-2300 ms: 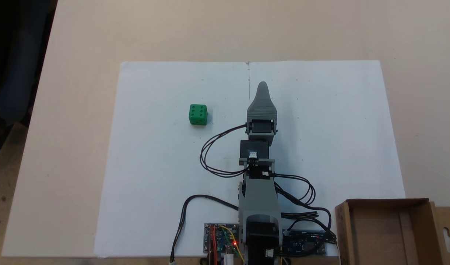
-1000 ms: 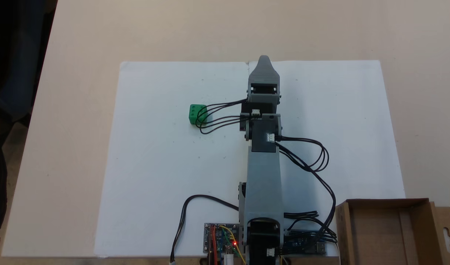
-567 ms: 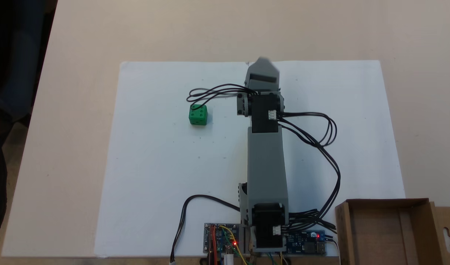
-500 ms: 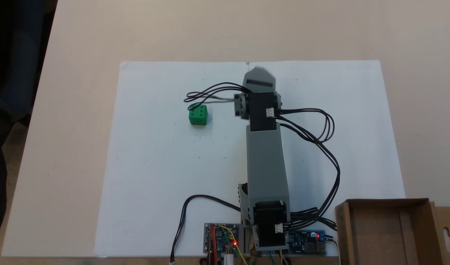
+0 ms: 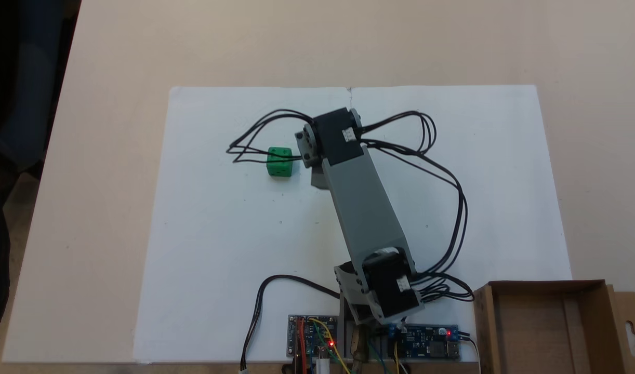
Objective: Grasp a green dice and put it in the bin.
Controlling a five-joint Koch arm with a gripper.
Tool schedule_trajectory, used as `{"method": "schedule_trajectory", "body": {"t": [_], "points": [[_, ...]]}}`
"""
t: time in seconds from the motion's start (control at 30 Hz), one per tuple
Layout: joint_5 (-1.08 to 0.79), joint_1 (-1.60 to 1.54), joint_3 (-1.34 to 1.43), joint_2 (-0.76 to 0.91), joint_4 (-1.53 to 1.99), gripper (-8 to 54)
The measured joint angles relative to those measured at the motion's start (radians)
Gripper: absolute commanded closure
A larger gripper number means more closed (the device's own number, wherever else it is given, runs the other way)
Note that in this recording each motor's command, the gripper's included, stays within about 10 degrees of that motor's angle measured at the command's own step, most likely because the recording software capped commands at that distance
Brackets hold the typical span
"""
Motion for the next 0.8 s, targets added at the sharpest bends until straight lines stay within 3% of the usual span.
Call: {"method": "schedule_trajectory", "body": {"t": [0.53, 0.8], "points": [[0.0, 0.002, -0.147, -0.198, 0.008, 1.1], [0.103, -0.008, -0.209, -0.268, 0.018, 1.1]]}}
